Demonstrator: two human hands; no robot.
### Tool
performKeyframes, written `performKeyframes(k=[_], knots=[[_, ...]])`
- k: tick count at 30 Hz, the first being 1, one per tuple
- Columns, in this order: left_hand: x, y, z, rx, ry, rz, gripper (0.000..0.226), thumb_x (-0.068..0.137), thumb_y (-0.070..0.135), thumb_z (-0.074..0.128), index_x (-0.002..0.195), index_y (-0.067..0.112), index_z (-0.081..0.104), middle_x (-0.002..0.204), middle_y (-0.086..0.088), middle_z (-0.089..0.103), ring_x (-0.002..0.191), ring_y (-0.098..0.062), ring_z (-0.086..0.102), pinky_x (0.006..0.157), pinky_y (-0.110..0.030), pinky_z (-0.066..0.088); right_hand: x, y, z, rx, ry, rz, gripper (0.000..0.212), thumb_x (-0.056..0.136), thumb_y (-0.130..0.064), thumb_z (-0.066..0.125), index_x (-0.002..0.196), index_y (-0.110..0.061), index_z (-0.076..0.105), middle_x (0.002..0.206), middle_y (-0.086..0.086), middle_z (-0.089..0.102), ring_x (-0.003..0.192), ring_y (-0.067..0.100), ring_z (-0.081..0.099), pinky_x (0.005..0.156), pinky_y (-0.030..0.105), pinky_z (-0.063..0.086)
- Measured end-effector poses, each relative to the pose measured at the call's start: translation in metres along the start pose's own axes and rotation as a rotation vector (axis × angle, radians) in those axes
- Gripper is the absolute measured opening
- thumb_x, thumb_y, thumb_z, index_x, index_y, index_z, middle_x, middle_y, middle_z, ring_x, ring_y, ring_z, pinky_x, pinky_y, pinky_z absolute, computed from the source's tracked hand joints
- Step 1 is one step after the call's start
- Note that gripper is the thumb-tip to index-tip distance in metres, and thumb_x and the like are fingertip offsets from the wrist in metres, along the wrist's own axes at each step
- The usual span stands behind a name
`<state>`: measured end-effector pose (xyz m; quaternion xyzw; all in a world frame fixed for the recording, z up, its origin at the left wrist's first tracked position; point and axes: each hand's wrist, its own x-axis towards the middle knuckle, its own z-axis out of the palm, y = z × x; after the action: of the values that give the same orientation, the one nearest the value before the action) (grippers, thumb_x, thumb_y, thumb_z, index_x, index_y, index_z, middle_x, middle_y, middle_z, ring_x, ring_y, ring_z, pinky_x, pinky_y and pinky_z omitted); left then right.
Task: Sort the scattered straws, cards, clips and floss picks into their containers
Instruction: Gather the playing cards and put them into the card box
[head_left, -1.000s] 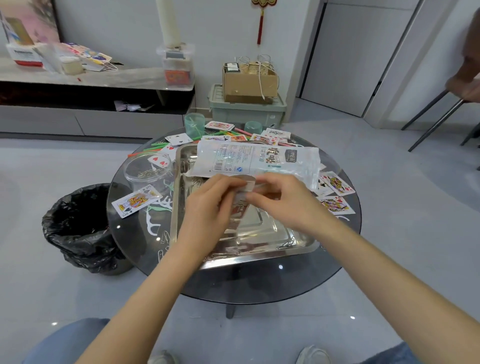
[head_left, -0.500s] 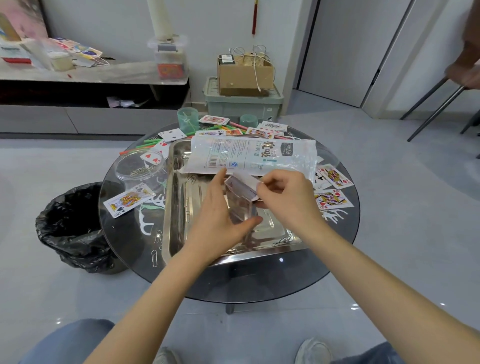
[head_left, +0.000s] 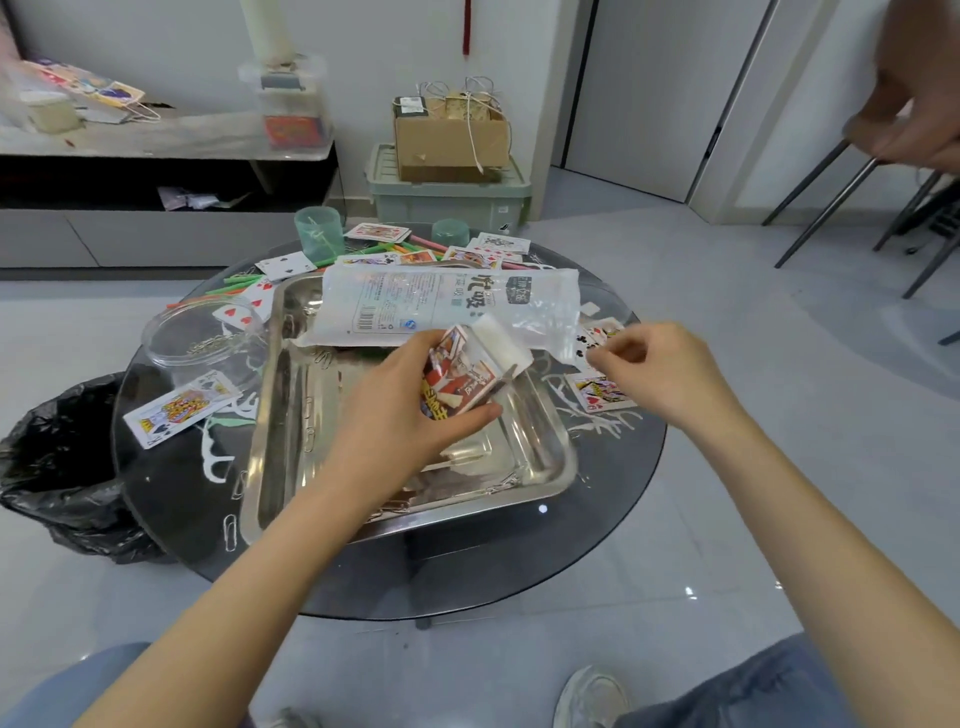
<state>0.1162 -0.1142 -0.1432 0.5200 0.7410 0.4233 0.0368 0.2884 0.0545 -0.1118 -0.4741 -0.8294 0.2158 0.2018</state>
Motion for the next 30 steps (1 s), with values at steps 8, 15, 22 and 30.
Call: performKeyframes(k=[8,15,22,30], knots=[[0.014,0.002,0.015,0.228,-0.149,0.063,0.075,0.066,0.066,0.063,0.129,0.029,0.046,0.106,0.014,0.059,0.084,-0.003,0.048,0.061,-0.019,0.035,0.021,0.043,0.027,-0.366,-0.096,0.184,0.080,0.067,-0.078,0.059,0.109,-0.010,0.060,0.112,0.014,0.058,0.108,0.033,0.051,0.070,0.031,0.037],[0.016,0.008,0.018,0.266,-0.164,0.108,0.079,0.066,0.060,0.068,0.133,0.025,0.046,0.113,0.007,0.063,0.098,-0.015,0.057,0.072,-0.026,0.040,0.036,0.047,0.026,-0.306,-0.225,0.258,0.080,0.060,-0.074,0.069,0.110,-0.012,0.057,0.110,0.010,0.057,0.105,0.029,0.054,0.075,0.032,0.043],[0.018,0.012,0.020,0.296,-0.185,0.092,0.078,0.067,0.054,0.074,0.134,0.024,0.047,0.118,0.005,0.062,0.104,-0.021,0.057,0.080,-0.033,0.044,0.034,0.059,0.006,0.334,-0.149,0.383,0.024,0.078,-0.020,0.077,0.065,-0.011,0.059,0.060,0.001,0.057,0.053,0.012,0.051,0.048,0.023,0.035],[0.016,0.014,0.024,0.268,-0.158,0.067,0.073,0.064,0.060,0.069,0.128,0.028,0.050,0.112,0.008,0.065,0.095,-0.021,0.062,0.067,-0.026,0.038,-0.001,0.024,-0.022,0.845,0.039,0.115,0.014,0.083,-0.008,0.070,0.077,-0.013,0.059,0.054,-0.006,0.065,0.046,0.005,0.059,0.047,0.015,0.044]])
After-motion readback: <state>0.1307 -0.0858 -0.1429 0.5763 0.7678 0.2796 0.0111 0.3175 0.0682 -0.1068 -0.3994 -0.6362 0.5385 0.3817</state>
